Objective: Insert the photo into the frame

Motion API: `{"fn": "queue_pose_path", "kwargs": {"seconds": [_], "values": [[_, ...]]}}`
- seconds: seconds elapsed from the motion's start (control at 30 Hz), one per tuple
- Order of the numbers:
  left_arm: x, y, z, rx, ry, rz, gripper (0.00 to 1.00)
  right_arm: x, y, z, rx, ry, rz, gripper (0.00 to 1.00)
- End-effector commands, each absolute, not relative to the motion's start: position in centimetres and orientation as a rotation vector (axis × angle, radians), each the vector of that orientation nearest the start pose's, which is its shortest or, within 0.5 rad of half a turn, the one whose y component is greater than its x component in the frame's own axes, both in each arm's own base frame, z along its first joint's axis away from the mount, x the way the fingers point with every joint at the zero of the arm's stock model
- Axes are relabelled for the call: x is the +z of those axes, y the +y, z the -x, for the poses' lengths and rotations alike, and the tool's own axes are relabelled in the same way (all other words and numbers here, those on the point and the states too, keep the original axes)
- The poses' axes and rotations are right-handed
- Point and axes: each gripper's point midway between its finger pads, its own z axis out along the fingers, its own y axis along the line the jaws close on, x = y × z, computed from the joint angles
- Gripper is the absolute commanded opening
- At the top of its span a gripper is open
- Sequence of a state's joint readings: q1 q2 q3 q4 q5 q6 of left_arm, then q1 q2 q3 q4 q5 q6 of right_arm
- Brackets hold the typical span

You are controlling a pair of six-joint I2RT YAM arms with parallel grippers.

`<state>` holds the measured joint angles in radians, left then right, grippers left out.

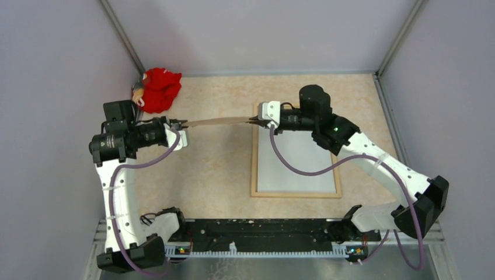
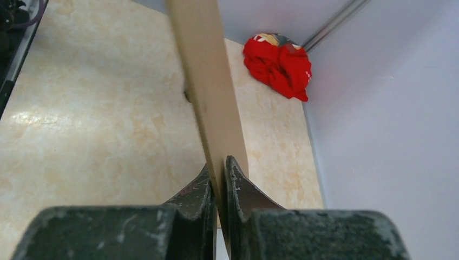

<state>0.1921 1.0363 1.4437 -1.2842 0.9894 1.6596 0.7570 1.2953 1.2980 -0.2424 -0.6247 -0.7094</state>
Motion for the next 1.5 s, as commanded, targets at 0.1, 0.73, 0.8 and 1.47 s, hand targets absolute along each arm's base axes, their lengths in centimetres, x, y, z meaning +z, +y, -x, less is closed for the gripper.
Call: {"fn": "queue_pose_path", "kwargs": {"seconds": [0.1,0.73,0.8,1.47], "values": [[41.3,-9.1,-25.8,0.147,0.893,-1.427,0.86,38.3,35.6,-25.4,0.627,0.982,1.309,0.0],[46.0,-4.7,-32.3,0.139,1.152,-0.973,0.99,43.6,35.6,-34.1,1.01,1.449,0.617,0.0],[44.2,-4.2,-33.4,0.129,1.237,-1.007,0.99,43.6,34.4,-35.3,1.09,1.524,0.54,0.0],[31.4,-3.6,-35.8,-0.1,1.586,-1.031,0.99,34.8,13.1,-39.5,1.375,1.775,-0.276,0.0]]}}
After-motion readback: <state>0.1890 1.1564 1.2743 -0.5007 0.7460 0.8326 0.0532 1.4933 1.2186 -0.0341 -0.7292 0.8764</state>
